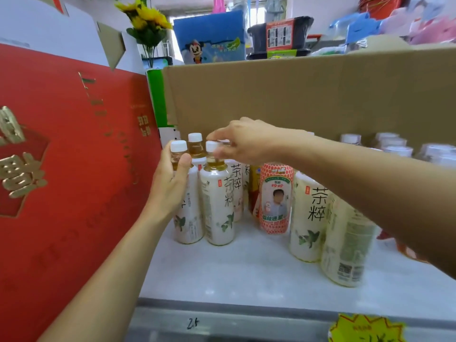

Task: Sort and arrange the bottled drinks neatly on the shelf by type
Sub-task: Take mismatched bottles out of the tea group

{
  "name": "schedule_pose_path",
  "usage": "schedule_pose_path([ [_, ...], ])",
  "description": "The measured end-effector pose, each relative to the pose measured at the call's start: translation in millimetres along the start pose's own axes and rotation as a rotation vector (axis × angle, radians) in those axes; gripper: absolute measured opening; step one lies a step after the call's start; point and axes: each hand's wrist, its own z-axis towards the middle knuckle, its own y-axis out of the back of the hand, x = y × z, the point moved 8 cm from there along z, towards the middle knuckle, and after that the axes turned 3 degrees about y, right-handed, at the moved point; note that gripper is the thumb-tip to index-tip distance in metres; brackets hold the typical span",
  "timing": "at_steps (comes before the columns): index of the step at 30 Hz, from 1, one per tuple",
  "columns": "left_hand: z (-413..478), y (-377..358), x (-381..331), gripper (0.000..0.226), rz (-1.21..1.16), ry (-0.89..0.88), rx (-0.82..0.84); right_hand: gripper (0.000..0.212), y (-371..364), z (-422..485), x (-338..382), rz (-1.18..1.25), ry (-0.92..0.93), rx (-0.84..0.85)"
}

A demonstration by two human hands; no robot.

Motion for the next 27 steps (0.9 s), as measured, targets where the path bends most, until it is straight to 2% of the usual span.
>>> schedule_pose_path([
  [3,-1,-2,2,0.055,0.044,0.046,0.007,0.049,27,-33,-8,-0.01,-0.001,-0.059],
  [5,-9,1,-6,0.066,0.1,0.099,-0.079,0.052,59,-71,-25,0.083,-0.033,-0.234],
  [6,-17,5,-20,0.067,0.146,0.067,-0.173,0.052,72,-96,-36,0.158,-0.051,-0.36],
  [8,-43,0,-67,0.064,0.161,-0.137,-0.331,0.053,85,-153,-61,0.345,-0.104,-0.645],
  [10,-62,-36,-110,0.056,0.068,-0.343,-0.239,0.061,63,-197,-82,0.505,-0.222,-0.787],
  [12,-67,-88,-137,0.053,-0.009,-0.394,-0.005,0.078,16,-214,-90,0.631,-0.345,-0.694],
  [15,-60,-156,-150,0.058,-0.133,-0.168,0.34,0.085,-41,-219,-87,0.789,-0.37,-0.543],
  [17,-53,-179,-146,0.057,-0.199,-0.025,0.44,0.078,-56,-222,-91,0.863,-0.375,-0.542],
  [21,-52,-177,-144,0.036,-0.199,-0.05,0.401,0.07,-60,-224,-99,0.91,-0.379,-0.55],
  [27,-65,-121,-134,0.026,-0.156,-0.173,0.233,0.074,-62,-215,-94,0.906,-0.339,-0.539],
])
